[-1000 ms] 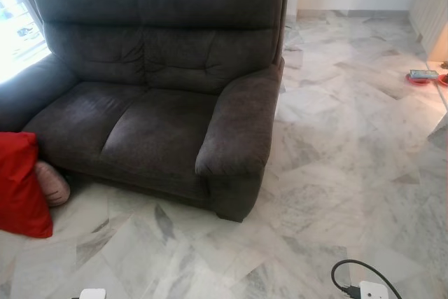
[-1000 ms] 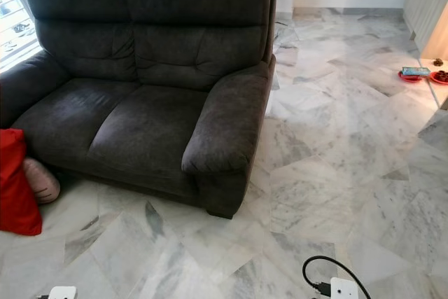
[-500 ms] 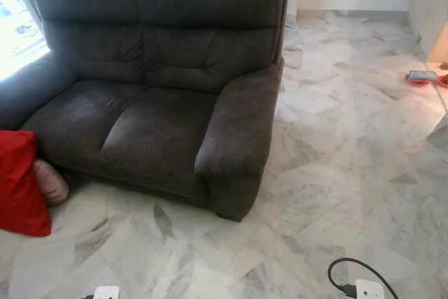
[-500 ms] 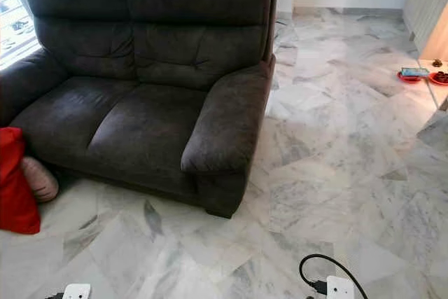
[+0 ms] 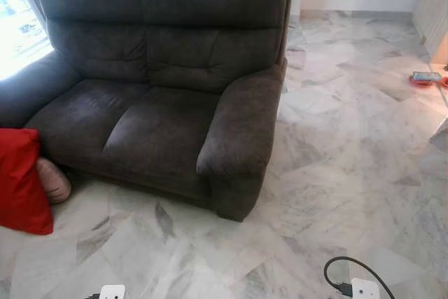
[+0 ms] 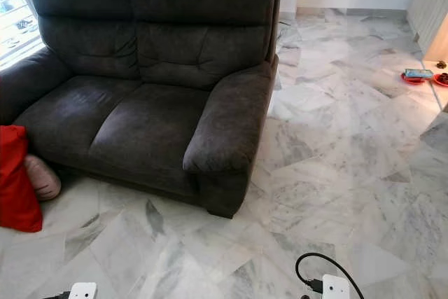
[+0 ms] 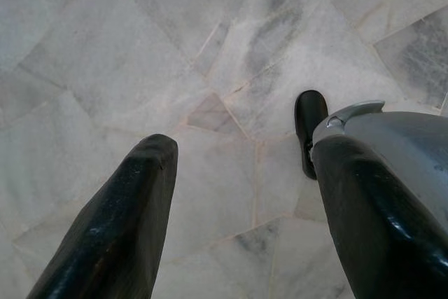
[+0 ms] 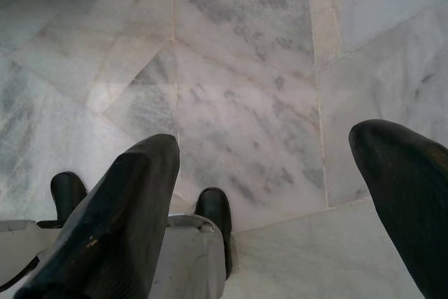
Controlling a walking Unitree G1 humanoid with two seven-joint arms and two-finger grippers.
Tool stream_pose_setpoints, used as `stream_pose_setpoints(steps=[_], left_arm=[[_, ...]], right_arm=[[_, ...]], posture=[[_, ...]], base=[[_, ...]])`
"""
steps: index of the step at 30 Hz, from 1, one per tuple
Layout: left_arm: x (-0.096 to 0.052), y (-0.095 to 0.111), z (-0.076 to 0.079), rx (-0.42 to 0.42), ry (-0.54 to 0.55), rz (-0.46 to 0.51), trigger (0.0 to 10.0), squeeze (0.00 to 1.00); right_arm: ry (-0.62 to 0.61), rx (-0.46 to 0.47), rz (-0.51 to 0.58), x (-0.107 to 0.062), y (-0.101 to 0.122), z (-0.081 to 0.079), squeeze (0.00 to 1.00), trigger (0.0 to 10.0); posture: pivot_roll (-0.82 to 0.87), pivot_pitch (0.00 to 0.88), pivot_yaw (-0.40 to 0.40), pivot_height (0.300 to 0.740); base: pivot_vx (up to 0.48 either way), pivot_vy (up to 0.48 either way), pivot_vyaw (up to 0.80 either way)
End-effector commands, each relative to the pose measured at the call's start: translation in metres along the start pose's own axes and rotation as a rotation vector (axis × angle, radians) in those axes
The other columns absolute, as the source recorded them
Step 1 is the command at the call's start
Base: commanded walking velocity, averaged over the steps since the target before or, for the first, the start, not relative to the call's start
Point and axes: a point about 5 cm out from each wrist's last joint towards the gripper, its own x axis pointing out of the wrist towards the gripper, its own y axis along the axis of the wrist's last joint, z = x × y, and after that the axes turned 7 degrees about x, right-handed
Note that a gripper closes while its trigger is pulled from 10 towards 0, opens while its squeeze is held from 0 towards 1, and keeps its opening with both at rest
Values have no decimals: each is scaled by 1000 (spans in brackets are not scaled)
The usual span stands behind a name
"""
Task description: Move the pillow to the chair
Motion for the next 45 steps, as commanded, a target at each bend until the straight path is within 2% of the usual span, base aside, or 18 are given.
stream_pose_setpoints(steps=[1, 24, 45], left_arm=[[0, -1, -3, 9, 7, -14, 10000, 0], [-1, -4, -3, 24, -3, -21, 10000, 0], [-1, -5, -4, 3, 2, -23, 10000, 0]], right_arm=[[12, 12, -9, 0, -1, -5, 0, 10000], [28, 13, -11, 1, -1, -7, 0, 10000], [55, 4, -14, 2, 1, -14, 0, 10000]], posture=[[-64, 0, 91, 740], [-58, 0, 85, 740], [-45, 0, 74, 740]], base=[[0, 0, 0], [0, 248, 0], [0, 296, 0]])
